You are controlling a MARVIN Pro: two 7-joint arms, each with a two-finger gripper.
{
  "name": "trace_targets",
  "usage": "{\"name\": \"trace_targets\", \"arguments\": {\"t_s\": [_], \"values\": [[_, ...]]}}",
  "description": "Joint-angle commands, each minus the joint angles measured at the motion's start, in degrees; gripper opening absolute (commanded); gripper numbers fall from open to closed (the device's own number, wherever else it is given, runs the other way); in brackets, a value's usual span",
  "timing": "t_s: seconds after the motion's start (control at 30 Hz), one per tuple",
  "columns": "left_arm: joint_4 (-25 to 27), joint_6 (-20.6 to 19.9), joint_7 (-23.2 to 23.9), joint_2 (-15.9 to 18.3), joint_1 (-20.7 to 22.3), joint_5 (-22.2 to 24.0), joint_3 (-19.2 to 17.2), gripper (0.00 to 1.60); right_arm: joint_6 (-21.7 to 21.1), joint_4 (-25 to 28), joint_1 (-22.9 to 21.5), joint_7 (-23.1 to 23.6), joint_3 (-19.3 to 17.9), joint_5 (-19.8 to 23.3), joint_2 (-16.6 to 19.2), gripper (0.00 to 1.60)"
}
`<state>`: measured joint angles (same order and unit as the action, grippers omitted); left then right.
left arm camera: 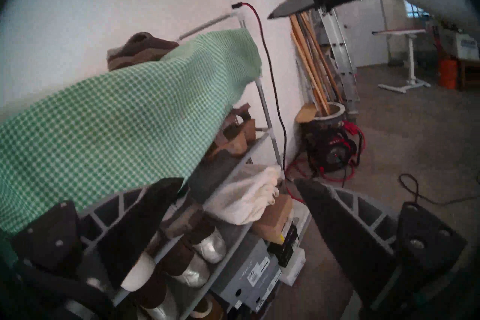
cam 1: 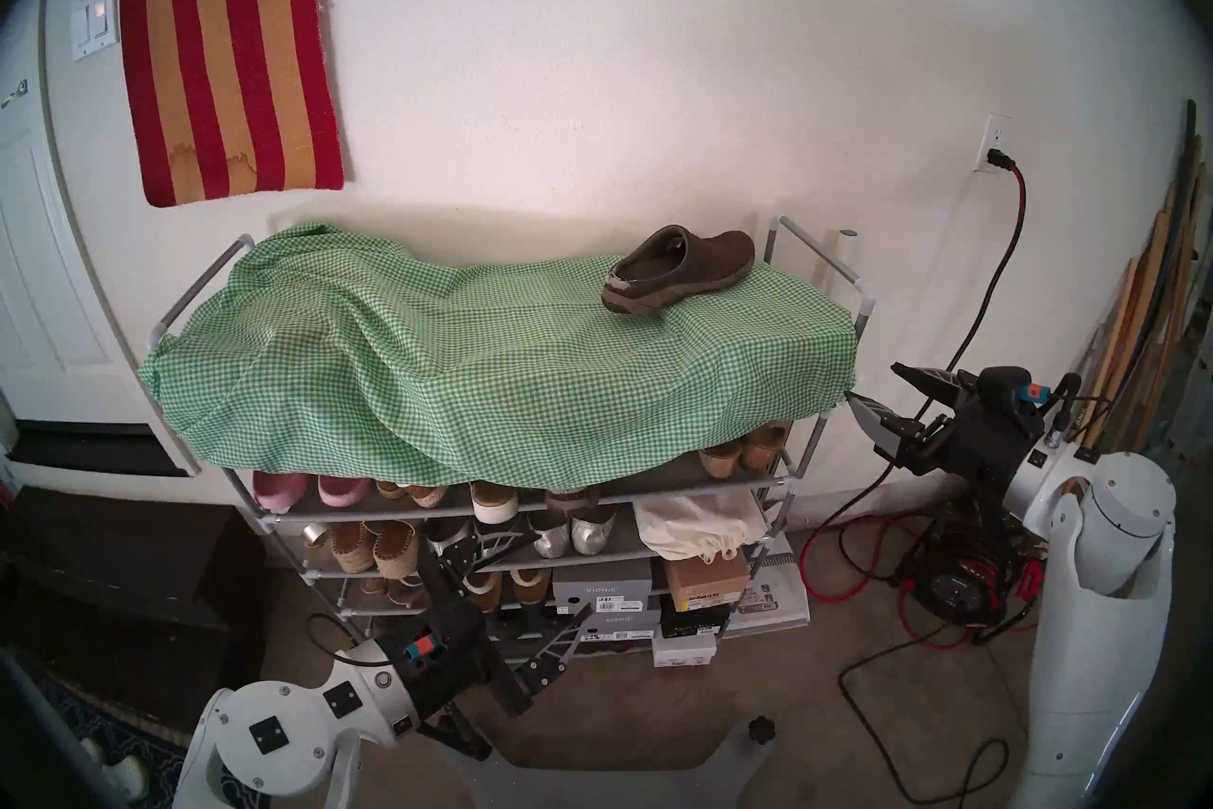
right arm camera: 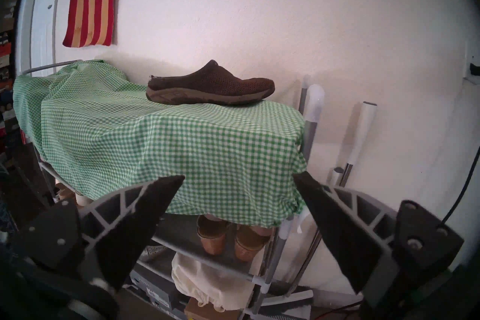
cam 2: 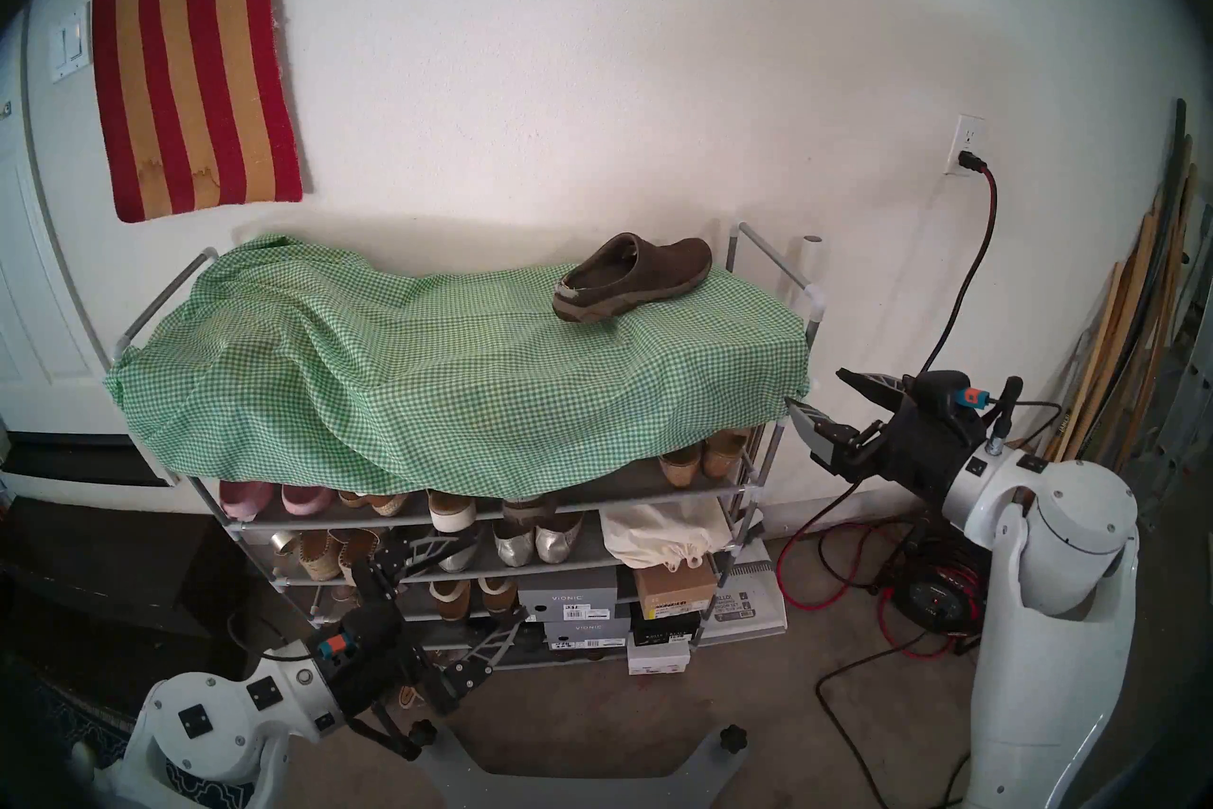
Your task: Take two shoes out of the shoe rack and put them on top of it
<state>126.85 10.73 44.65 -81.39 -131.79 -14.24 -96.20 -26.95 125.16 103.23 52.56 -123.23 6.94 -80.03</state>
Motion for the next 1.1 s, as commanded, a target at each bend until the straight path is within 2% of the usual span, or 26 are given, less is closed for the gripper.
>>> {"name": "trace_targets", "arguments": {"t_s": [0.0, 0.3, 0.33, 0.4, 0.47, 0.57, 0.63, 0.67, 0.87, 0.9, 0.97, 1.07], "values": [[-4.92, 5.53, 0.00, 2.96, 4.98, -5.56, 2.06, 1.60, 5.14, 3.15, 5.22, -1.61, -1.29, 1.09, -6.57, 1.60], [-12.07, 12.58, -2.45, 2.58, 10.91, -12.81, 6.23, 1.60, 12.07, 4.83, 8.27, -3.46, -2.13, 2.10, -12.06, 1.60], [-13.73, 14.41, -3.63, 2.23, 12.49, -14.64, 7.35, 1.60, 14.25, 5.12, 9.03, -3.97, -2.19, 2.33, -13.52, 1.60], [-14.49, 15.33, -4.23, 2.12, 13.09, -15.50, 7.78, 1.60, 14.95, 5.20, 9.43, -4.28, -2.10, 2.54, -13.64, 1.60], [-16.54, 17.84, -6.08, 1.70, 14.90, -17.87, 8.97, 1.60, 18.00, 5.45, 10.23, -4.86, -2.11, 2.68, -15.92, 1.60], [-17.94, 19.54, -7.71, 1.20, 16.14, -19.45, 9.65, 1.60, 20.09, 5.48, 10.76, -5.28, -1.99, 2.80, -17.07, 1.60], [-19.93, 22.05, -10.33, 0.52, 17.59, -21.79, 10.30, 1.60, 22.74, 5.49, 11.65, -5.99, -1.66, 3.06, -18.20, 1.60], [-19.93, 22.05, -10.33, 0.52, 17.59, -21.79, 10.30, 1.60, 22.74, 5.49, 11.65, -5.99, -1.66, 3.06, -18.20, 1.60], [-23.57, 27.42, -16.45, -0.37, 19.71, -26.74, 10.80, 1.60, 28.93, 5.01, 13.23, -7.52, -0.68, 3.42, -20.06, 1.60], [-24.41, 28.59, -18.44, -0.44, 20.61, -28.77, 10.47, 1.60, 31.26, 4.65, 13.56, -7.88, -0.38, 3.44, -20.59, 1.60], [-24.85, 28.69, -19.17, -0.55, 21.06, -29.54, 10.19, 1.60, 31.65, 4.58, 13.68, -8.03, -0.26, 3.48, -20.60, 1.60], [-26.94, 29.31, -21.77, -0.75, 22.77, -31.90, 9.27, 1.60, 34.94, 3.94, 14.04, -8.47, 0.16, 3.51, -21.12, 1.60]]}}
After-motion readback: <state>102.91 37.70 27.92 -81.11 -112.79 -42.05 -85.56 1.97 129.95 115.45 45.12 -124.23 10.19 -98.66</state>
